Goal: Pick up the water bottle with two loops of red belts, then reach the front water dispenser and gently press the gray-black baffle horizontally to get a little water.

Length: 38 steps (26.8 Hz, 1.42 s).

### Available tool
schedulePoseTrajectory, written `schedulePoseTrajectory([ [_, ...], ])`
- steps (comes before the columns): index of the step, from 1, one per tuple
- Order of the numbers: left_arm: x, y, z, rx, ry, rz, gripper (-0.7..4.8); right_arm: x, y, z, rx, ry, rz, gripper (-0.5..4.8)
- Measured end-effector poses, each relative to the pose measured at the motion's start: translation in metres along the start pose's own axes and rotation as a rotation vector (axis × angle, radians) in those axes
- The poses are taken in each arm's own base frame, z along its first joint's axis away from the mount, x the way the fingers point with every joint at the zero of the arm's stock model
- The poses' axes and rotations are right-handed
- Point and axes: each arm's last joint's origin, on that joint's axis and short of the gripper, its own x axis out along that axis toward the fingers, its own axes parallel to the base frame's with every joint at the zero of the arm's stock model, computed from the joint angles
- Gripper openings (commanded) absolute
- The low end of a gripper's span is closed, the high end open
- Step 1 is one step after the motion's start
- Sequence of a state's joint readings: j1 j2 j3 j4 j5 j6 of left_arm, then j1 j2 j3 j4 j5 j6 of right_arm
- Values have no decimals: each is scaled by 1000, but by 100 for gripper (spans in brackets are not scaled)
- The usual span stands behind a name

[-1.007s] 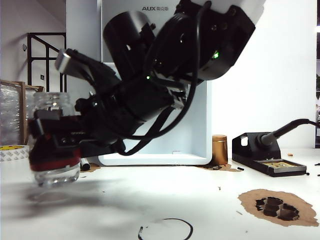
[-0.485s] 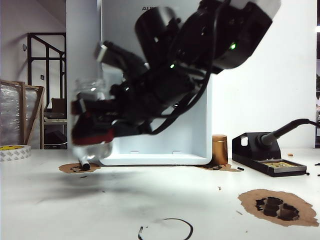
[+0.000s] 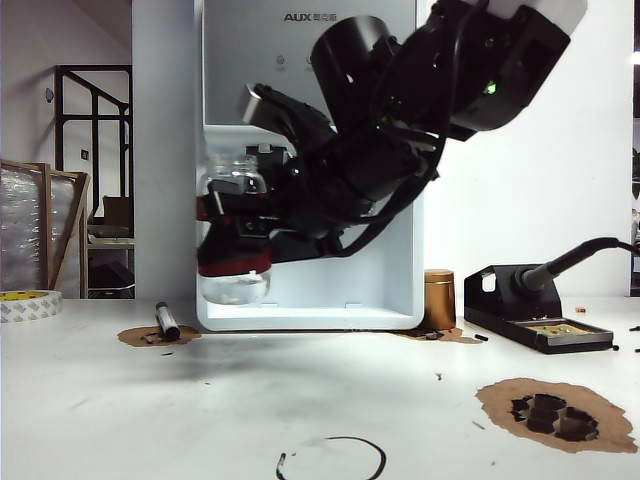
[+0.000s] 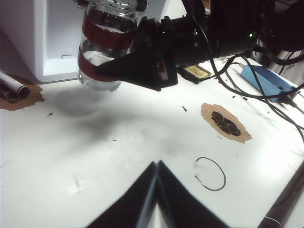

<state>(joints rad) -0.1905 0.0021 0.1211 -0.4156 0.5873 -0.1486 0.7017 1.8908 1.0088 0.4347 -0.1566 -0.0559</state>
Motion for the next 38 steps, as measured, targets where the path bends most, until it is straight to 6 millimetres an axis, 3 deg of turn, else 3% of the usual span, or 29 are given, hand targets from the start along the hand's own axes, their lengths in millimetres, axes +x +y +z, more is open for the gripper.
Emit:
schedulePoseTrajectory([
  [15, 0, 0, 1, 4, -6, 0, -4, -8, -5, 3, 12, 36, -15, -2],
  [26, -8, -9, 24, 84, -125, -18, -4, -8, -5, 0, 18, 68, -13, -2],
  [38, -10, -9, 23, 58, -99, 36, -4, -8, -5, 0, 18, 68, -10, -2],
])
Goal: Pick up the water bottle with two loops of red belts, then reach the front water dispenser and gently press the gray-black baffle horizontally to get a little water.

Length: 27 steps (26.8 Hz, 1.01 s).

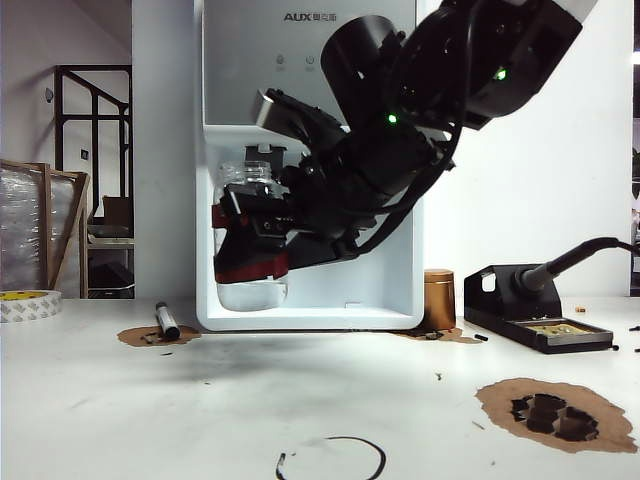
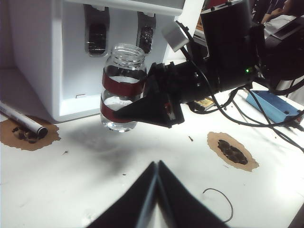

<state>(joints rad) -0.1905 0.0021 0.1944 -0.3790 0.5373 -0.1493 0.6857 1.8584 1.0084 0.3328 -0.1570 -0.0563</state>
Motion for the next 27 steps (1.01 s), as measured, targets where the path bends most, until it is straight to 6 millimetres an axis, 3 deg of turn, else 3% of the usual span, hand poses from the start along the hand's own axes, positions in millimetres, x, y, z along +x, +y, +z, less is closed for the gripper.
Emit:
schedulePoseTrajectory([
  [19, 0, 0, 0, -1, 2, 1, -4, 0, 0, 3, -6, -36, -3, -2],
  [23, 0, 0, 0, -2, 3, 0, -4, 3, -9, -1, 6, -26, -21, -2],
  [27, 0, 0, 0, -2, 3, 0, -4, 3, -20, 10, 10, -57, -45, -2],
])
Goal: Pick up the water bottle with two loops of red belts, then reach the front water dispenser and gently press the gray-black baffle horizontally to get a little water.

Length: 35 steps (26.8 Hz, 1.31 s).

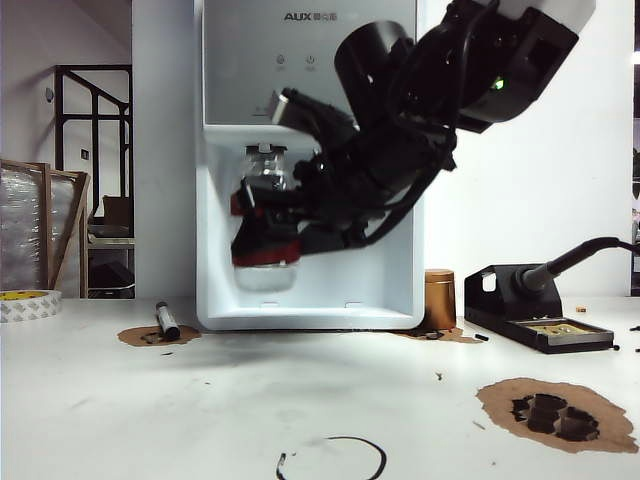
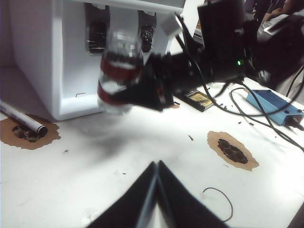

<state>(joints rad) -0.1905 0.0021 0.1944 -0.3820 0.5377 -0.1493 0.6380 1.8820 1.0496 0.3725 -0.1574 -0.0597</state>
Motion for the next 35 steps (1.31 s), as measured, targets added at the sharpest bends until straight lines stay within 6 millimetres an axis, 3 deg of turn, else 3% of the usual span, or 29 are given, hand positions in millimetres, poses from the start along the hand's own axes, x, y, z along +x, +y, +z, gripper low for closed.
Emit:
schedulePoseTrajectory([
  [9, 0, 0, 0, -1, 2, 0, -4, 13, -9, 37, -20, -42, 16, -2],
  [27, 0, 0, 0, -1, 2, 0, -4, 32, -11, 8, -16, 85, 19, -2],
  [35, 0, 0, 0, -1, 2, 0, -4, 28, -33, 9, -3, 68, -21, -2],
])
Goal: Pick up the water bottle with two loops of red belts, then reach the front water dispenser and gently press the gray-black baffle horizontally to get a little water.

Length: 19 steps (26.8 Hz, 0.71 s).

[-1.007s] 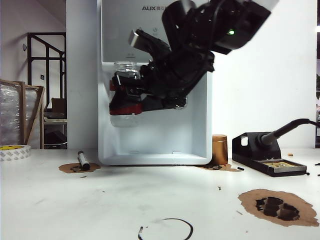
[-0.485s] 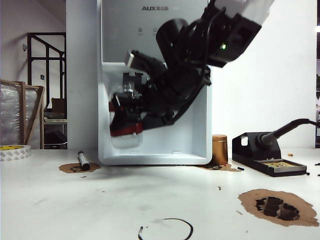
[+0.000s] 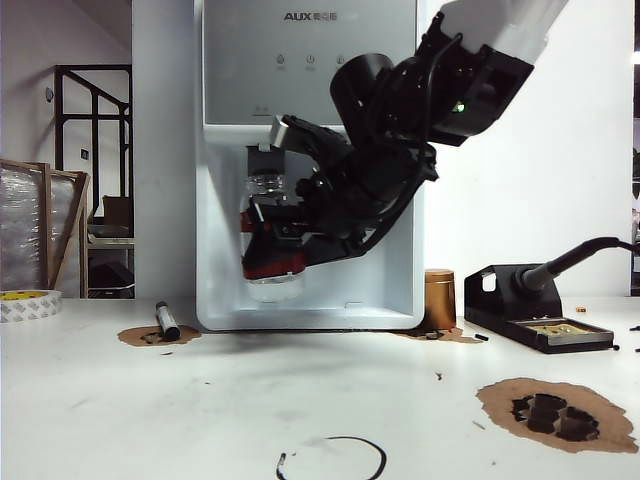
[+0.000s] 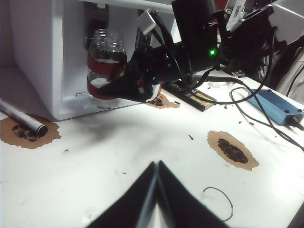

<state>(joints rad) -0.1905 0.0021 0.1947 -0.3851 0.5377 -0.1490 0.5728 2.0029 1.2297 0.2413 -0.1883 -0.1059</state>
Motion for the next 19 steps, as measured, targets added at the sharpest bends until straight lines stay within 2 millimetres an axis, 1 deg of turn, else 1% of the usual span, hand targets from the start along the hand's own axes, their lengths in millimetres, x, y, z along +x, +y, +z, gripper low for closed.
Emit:
schedulePoseTrajectory([
  [11, 0, 0, 0, 0, 0, 0, -4, 0, -2, 1, 2, -4, -1, -2],
  [16, 0, 0, 0, 0, 0, 0, -4, 0, -3, 16, -3, -42, -5, -2],
  [19, 0, 0, 0, 0, 0, 0, -4, 2, -4, 19, -9, -34, -3, -2],
])
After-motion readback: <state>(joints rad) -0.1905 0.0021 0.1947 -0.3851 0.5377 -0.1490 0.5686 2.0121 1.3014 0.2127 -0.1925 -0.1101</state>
